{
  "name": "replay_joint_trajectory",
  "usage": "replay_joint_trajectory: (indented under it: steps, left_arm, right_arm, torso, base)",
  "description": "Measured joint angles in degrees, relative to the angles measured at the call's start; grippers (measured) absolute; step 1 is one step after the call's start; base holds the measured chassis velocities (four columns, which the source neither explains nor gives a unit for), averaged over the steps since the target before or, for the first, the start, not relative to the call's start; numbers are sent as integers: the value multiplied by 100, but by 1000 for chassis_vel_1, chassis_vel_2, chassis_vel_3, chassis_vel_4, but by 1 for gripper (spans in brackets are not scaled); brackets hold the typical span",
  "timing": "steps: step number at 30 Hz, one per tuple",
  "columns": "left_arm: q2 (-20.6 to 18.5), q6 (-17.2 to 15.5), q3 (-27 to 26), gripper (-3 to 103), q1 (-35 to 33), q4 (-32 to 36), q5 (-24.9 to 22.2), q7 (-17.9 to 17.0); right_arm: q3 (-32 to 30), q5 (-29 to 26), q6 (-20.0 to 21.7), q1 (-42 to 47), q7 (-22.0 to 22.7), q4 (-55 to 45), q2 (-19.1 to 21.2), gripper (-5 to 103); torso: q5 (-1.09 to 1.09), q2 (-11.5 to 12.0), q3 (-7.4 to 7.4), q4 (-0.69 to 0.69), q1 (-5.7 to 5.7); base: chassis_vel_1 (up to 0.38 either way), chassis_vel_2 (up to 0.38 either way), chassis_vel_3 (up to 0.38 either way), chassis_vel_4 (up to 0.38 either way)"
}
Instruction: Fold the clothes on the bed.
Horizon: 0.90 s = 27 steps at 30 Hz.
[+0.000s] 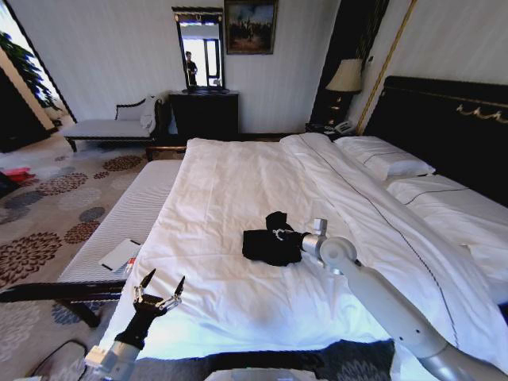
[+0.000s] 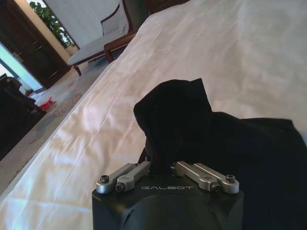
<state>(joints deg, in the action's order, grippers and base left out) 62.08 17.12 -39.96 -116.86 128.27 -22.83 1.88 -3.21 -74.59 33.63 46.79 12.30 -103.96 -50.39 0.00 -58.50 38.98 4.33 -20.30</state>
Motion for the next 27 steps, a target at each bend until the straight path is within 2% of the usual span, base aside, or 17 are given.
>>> replay_joint_trajectory:
  steps: [14,27]
  left_arm:
    - [0,0,0,100,0,0,0,0]
    - [0,0,0,100,0,0,0,0]
  right_arm:
    - [538,420,-56,-250,-117,456,-239,5]
    - [746,444,-134,-483,-66,701,-412,5]
  torso:
    - [0,0,0,-1,0]
    - [0,0,0,-1,0]
  base:
    - [0,0,0,0]
    - [0,0,0,0]
